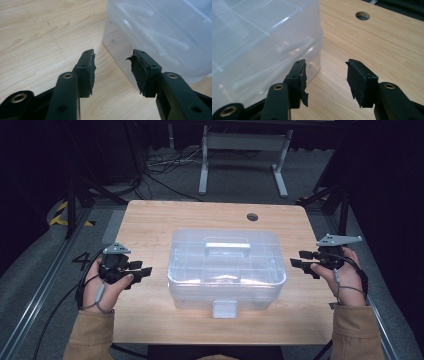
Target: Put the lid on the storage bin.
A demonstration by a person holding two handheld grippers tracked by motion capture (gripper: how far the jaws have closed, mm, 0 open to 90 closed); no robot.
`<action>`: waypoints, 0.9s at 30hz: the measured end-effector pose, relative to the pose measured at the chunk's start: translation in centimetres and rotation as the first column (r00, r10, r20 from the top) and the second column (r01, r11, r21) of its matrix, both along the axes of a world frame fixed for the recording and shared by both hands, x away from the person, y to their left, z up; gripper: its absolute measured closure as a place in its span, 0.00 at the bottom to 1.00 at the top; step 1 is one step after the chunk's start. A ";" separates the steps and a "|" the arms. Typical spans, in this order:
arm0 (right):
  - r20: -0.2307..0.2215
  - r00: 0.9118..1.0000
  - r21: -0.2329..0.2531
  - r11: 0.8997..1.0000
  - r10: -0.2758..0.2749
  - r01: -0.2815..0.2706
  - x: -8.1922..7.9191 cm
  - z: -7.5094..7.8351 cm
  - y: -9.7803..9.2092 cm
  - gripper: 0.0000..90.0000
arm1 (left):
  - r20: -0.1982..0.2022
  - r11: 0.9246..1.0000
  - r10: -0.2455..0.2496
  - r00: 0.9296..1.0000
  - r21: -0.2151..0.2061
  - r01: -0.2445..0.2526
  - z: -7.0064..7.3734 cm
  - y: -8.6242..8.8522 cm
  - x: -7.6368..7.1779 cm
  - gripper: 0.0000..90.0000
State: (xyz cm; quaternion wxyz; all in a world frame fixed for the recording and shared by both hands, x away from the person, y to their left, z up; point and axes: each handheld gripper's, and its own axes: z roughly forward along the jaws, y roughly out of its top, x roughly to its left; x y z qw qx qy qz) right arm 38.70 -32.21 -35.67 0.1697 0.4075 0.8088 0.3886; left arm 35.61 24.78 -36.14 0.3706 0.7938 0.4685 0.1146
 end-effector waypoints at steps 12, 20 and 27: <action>0.036 0.998 0.003 0.998 -0.055 0.055 1.6 -2.9 -3.2 0.46 | 0.072 0.999 0.050 0.996 -0.025 -0.048 -2.3 1.1 2.1 0.49; 0.033 0.994 0.016 0.995 -0.102 0.102 2.2 -4.7 -4.7 0.45 | 0.080 0.998 0.059 0.995 -0.030 -0.057 -4.1 1.8 3.2 0.42; 0.037 0.993 0.027 0.993 -0.114 0.113 2.7 -6.2 -5.8 0.44 | 0.070 0.997 0.075 0.995 -0.040 -0.073 -5.2 2.3 3.7 0.41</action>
